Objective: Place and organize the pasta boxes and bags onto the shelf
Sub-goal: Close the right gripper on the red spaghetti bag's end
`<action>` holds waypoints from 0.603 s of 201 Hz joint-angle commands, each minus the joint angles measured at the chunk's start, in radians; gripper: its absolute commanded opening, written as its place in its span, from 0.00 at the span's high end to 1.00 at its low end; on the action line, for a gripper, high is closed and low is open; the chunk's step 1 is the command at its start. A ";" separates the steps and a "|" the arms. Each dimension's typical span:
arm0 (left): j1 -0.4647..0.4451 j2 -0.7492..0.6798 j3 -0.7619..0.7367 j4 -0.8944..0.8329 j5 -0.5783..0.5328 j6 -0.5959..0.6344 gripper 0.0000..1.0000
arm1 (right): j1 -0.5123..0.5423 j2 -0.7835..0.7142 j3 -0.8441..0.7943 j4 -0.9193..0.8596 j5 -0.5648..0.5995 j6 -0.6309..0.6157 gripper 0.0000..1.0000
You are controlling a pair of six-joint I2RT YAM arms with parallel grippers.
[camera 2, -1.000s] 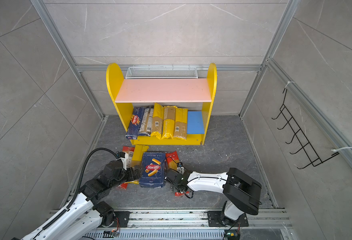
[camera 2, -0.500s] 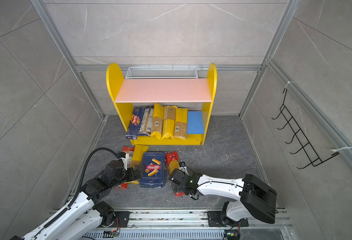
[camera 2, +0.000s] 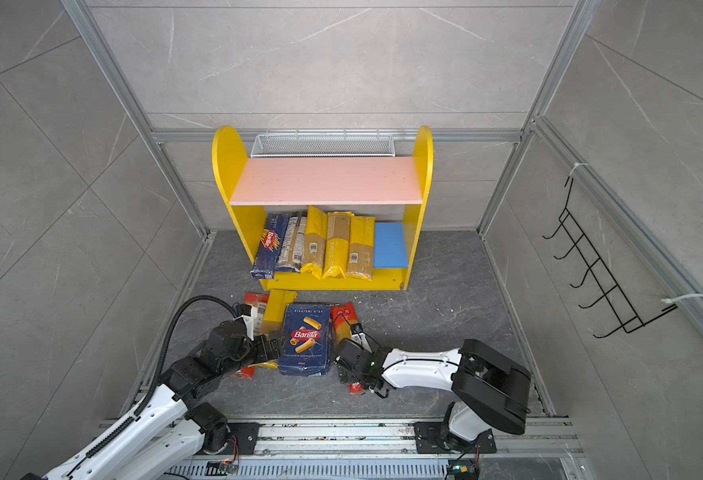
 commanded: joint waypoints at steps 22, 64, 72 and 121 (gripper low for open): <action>0.005 -0.012 0.057 -0.004 0.016 -0.009 0.00 | 0.000 0.098 0.054 0.060 0.030 -0.028 0.01; 0.004 -0.022 0.051 -0.012 0.008 -0.008 0.00 | 0.000 0.131 0.064 0.085 0.013 -0.023 0.01; 0.004 -0.020 0.051 -0.013 0.010 -0.007 0.00 | -0.001 0.128 0.062 0.086 0.010 -0.022 0.01; 0.004 -0.018 0.052 -0.015 0.010 -0.003 0.00 | 0.000 0.089 0.070 0.065 0.002 -0.026 0.01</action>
